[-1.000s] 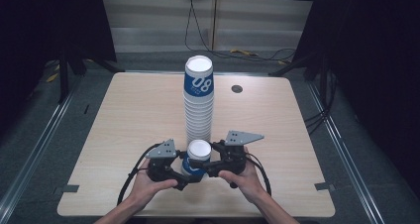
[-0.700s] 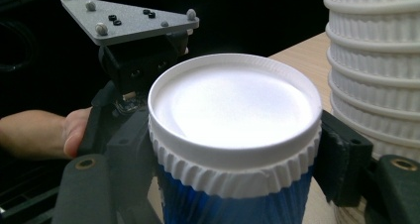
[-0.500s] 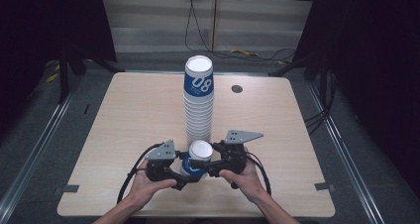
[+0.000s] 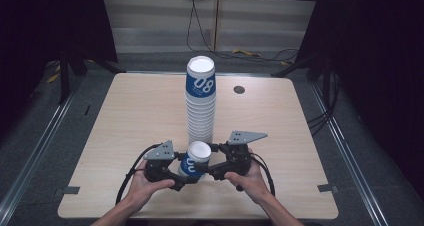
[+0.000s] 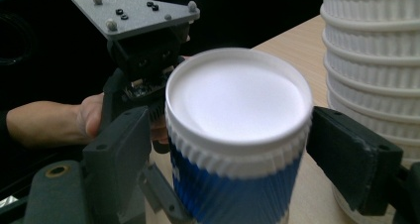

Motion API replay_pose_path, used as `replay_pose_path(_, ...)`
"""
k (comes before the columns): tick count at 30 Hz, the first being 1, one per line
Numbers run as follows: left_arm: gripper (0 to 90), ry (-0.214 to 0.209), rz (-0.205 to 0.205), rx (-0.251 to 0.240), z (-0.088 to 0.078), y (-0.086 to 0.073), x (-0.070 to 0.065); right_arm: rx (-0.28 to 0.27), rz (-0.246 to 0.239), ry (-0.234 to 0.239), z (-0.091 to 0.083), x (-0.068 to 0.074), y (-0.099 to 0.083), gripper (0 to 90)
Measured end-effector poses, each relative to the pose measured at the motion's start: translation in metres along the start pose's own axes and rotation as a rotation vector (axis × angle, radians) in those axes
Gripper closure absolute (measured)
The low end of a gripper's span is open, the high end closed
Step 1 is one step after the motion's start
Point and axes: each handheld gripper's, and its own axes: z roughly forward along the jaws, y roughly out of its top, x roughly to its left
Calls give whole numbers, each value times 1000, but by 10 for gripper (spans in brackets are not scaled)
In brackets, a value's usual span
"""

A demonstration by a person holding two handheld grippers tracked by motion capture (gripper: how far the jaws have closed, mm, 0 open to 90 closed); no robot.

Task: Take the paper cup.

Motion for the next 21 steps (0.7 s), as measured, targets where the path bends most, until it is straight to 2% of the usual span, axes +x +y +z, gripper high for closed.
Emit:
replay_pose_path(2,216,3,2,7,-1,0,1,1,11,8,-2,0,-2,173)
replay_pose_path(8,217,0,-23,16,-3,-1,4,25,17,-15,-7,-3,-5,173)
replay_pose_path(14,217,-5,-33,32,-6,0,7,58,4,-35,-11,-7,-3,175)
replay_pose_path(17,217,1,-46,51,-8,-1,8,92,-23,-53,-12,-8,-1,174)
replay_pose_path(21,218,0,-38,77,-7,-2,8,141,-48,-82,-14,-8,-2,175)
